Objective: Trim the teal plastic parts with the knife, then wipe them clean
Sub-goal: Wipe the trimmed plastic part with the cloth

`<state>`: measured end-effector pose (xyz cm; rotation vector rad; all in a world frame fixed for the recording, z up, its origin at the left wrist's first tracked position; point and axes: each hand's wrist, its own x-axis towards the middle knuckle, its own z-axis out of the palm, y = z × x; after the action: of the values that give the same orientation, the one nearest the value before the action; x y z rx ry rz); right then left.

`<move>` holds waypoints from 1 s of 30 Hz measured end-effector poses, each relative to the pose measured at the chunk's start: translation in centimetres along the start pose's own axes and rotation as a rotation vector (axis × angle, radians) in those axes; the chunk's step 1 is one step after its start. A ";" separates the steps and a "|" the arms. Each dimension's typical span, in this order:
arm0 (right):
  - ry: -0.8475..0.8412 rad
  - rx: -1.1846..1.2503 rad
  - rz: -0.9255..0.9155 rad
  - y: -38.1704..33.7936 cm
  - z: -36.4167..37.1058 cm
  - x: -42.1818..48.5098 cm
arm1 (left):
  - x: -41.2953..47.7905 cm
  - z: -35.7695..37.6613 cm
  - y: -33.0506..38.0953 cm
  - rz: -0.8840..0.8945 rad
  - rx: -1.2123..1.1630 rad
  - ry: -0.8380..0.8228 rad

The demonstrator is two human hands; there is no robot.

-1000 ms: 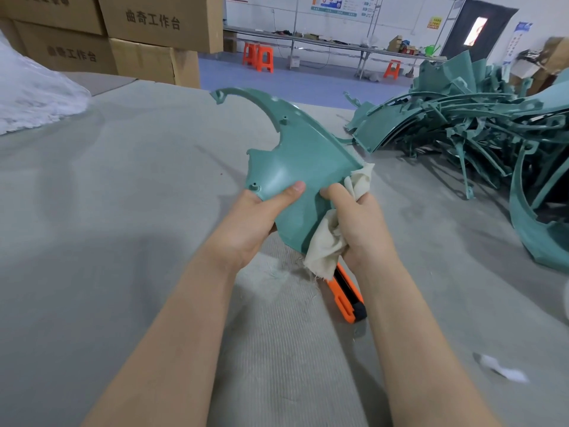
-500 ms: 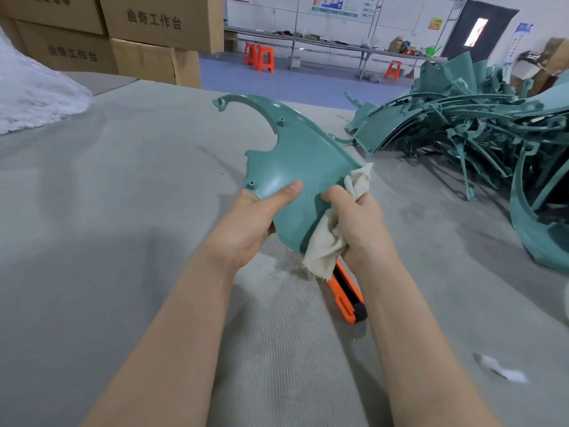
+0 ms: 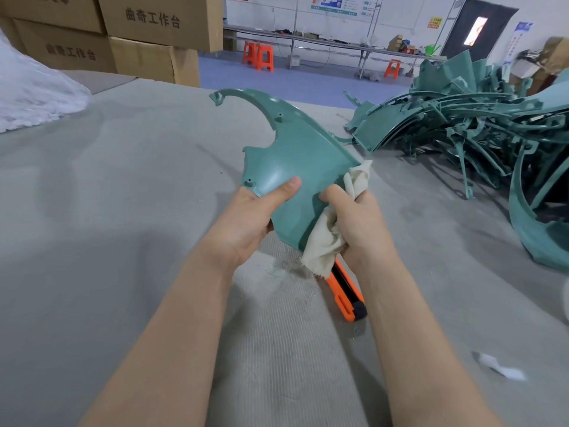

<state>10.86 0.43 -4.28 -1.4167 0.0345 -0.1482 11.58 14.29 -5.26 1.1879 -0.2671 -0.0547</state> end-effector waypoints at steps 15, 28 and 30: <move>-0.008 0.015 0.054 0.0 -0.1 0.1 | 0.0 0.0 -0.1 0.024 0.057 -0.015; 0.111 -0.273 -0.002 0.1 -0.5 0.4 | 0.2 0.1 -0.5 -0.003 0.019 0.092; 0.178 -0.345 -0.073 0.2 -0.8 0.5 | 0.2 0.4 -0.6 -0.007 0.020 0.146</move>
<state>11.32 -0.40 -4.55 -1.7464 0.1622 -0.3414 11.69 13.70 -5.67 1.2065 -0.1355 0.0291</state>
